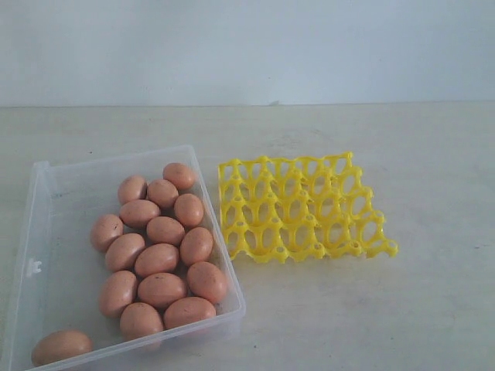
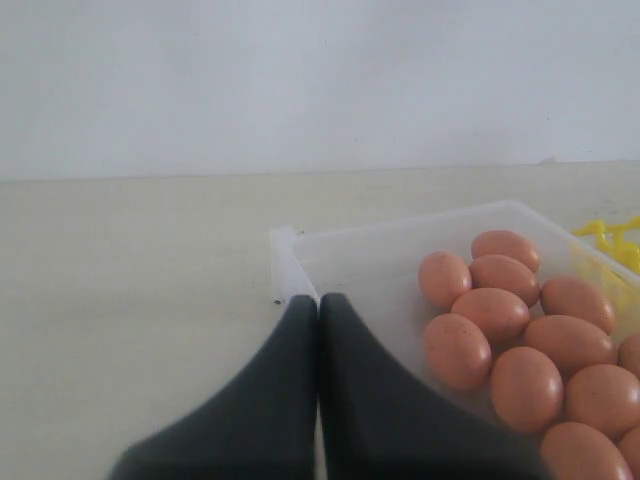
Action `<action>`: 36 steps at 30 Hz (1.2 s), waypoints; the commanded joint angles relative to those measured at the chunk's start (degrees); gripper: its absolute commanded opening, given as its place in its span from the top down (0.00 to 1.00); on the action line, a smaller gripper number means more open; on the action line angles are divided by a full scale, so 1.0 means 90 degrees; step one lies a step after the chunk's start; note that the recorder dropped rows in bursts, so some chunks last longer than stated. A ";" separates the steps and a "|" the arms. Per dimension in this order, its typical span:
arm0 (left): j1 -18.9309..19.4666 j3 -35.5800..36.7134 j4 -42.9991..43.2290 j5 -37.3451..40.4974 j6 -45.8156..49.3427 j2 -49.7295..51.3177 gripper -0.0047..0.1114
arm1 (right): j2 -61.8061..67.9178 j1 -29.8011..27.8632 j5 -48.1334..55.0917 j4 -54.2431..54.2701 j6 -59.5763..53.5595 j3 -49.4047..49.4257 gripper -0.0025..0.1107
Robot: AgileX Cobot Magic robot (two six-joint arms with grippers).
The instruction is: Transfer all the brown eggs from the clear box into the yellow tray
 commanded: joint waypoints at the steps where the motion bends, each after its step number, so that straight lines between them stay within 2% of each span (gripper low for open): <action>1: -0.0034 -0.0017 -0.0034 -0.0009 0.0003 -0.0019 1.00 | 0.0016 -0.0009 0.0349 -0.0079 -0.0679 -0.0107 0.98; 4: -0.0034 -0.0017 -0.0034 -0.0009 0.0003 -0.0019 1.00 | 0.0074 -0.0009 0.1822 -0.0146 -0.1852 -0.0374 0.98; 8: -0.0034 -0.0017 -0.0034 -0.0009 0.0003 -0.0019 1.00 | 0.0866 -0.0009 0.3466 -0.0094 -0.3175 -0.0838 0.97; 10: -0.0034 -0.0017 -0.0034 -0.0009 0.0003 -0.0019 1.00 | 0.1318 -0.0009 0.3726 0.0136 -0.3755 -0.1082 0.92; 15: -0.0034 -0.0017 -0.0034 -0.0009 0.0003 -0.0019 1.00 | 0.2476 0.0281 0.3800 0.1247 -0.4674 -0.1624 0.68; 20: -0.0034 -0.0017 -0.0034 -0.0009 0.0003 -0.0019 1.00 | 0.3958 0.0362 0.4579 0.2033 -0.5472 -0.1927 0.67; 25: -0.0034 -0.0017 -0.0034 -0.0009 0.0003 -0.0019 1.00 | 0.5445 0.0472 0.4737 0.4003 -0.7202 -0.1940 0.67; 27: -0.0034 -0.0017 -0.0034 -0.0009 0.0003 -0.0019 1.00 | 0.6036 0.0900 0.4609 0.4178 -0.7490 -0.2002 0.67; 29: -0.0034 -0.0017 -0.0034 -0.0009 0.0003 -0.0019 1.00 | 0.6543 0.1574 0.4316 0.3652 -0.7414 -0.2186 0.67; 33: -0.0034 -0.0017 -0.0034 -0.0009 0.0003 -0.0019 1.00 | 0.7583 0.3553 0.3420 0.1382 -0.6146 -0.2906 0.67; 36: -0.0034 -0.0017 -0.0034 -0.0009 0.0003 -0.0019 1.00 | 0.8582 0.4952 0.3290 -0.0457 -0.4991 -0.3634 0.67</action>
